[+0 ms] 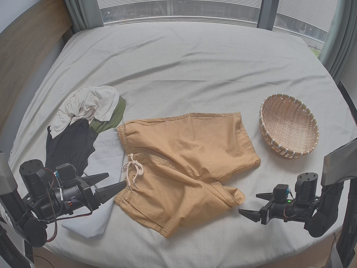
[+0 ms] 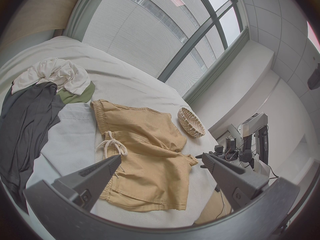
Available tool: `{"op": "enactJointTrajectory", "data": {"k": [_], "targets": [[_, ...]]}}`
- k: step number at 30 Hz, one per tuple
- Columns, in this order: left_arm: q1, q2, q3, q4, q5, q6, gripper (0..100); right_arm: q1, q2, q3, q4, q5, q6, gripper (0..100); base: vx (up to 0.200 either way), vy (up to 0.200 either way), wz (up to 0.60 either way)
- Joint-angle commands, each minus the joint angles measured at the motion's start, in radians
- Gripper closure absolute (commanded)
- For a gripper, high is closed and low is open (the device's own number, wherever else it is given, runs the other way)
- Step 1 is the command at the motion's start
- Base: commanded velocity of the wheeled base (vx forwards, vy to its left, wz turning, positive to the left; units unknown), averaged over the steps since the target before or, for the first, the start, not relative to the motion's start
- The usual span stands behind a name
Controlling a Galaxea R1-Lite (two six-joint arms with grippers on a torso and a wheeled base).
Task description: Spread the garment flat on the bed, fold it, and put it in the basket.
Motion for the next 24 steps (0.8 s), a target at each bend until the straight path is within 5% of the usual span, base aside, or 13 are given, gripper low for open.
{"op": "enactJointTrajectory", "data": {"k": [1, 22, 23, 24], "targets": [[-0.002, -0.001, -0.001, -0.002, -0.001, -0.001, 0, 0.001, 0.062, -0.044, 0.001, 0.001, -0.004, 0, 0.0, 0.0, 0.0], [-0.007, -0.001, 0.007, 0.0, -0.001, -0.002, 0, 0.013, 0.122, -0.185, 0.004, 0.004, 0.005, 0, 0.0, 0.0, 0.0], [-0.007, 0.0, 0.008, 0.0, -0.001, -0.002, 0, 0.013, 0.122, -0.184, 0.001, 0.007, 0.007, 100, 0.0, 0.0, 0.0], [-0.007, 0.0, 0.008, 0.0, -0.001, -0.002, 0, 0.013, 0.122, -0.184, 0.001, 0.008, 0.007, 100, 0.0, 0.0, 0.0]]}}
